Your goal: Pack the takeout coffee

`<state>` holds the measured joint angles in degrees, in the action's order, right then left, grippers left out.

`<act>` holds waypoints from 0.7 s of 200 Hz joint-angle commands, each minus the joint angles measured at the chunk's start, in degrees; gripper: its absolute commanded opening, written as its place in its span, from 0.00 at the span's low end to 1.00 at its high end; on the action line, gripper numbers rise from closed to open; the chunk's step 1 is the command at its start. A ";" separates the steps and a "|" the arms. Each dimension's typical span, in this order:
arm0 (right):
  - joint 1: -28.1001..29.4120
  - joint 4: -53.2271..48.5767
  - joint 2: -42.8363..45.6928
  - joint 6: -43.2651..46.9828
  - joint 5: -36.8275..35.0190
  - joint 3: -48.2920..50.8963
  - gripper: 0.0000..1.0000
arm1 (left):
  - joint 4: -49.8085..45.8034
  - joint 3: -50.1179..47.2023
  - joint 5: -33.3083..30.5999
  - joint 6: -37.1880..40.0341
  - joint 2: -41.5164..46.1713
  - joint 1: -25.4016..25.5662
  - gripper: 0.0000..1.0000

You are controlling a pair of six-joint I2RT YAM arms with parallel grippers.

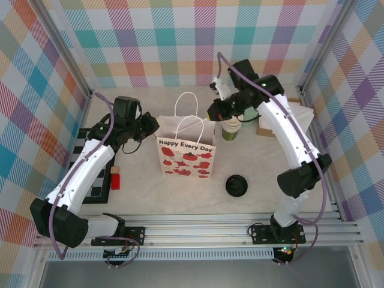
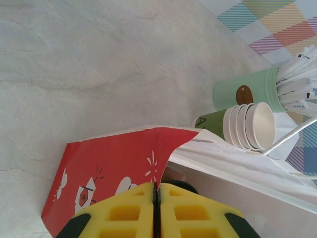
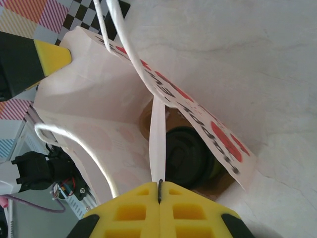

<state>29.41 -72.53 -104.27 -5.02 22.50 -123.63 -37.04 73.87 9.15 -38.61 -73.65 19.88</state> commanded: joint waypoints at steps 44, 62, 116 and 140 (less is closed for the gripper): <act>6.94 -5.69 -8.31 -5.78 -7.28 -14.05 0.00 | 2.43 -0.11 0.17 -1.38 -0.06 1.30 0.08; 8.39 -3.72 -9.52 -8.00 -6.25 -13.75 0.00 | 2.28 0.39 0.34 -1.24 -0.84 1.30 0.08; 11.10 -1.39 -14.61 -13.18 -9.61 -16.71 0.13 | 2.48 -0.90 -2.14 -5.49 -0.65 1.82 0.08; 11.20 -3.68 -15.63 -12.76 -13.90 -20.62 0.27 | 1.15 -0.35 -3.80 -5.95 -0.81 2.26 0.08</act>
<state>40.18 -74.61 -119.85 -16.69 12.36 -139.81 -35.48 73.65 7.49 -42.65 -74.41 21.19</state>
